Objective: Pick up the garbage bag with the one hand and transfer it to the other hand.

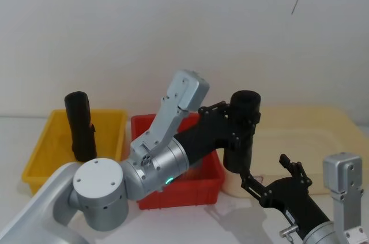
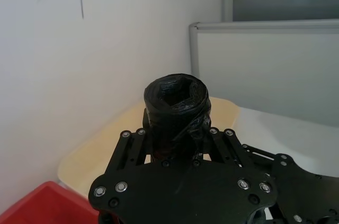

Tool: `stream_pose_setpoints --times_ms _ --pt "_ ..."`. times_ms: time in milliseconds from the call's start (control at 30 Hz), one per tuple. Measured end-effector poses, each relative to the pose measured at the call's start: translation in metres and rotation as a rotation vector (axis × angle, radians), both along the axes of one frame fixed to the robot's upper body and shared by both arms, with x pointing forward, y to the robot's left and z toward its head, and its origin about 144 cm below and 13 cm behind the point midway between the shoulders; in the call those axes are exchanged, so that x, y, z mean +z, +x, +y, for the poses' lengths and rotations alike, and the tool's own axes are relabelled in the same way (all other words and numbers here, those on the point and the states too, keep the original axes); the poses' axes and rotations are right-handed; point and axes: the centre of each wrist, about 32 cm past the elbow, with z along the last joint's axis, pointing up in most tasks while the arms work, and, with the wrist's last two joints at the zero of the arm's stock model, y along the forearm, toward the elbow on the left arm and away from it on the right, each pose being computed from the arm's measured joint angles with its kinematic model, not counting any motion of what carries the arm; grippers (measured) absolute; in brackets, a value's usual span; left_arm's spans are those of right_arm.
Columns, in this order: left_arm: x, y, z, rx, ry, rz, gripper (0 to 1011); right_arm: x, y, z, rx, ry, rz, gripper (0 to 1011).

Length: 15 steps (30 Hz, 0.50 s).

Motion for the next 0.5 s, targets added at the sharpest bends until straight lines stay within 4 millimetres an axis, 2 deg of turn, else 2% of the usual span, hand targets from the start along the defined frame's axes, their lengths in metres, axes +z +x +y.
stream_pose_setpoints --times_ms 500 --pt "-0.0045 0.0054 -0.0081 -0.032 -0.013 0.036 445 0.0000 0.0000 0.0001 0.000 0.000 0.000 1001"
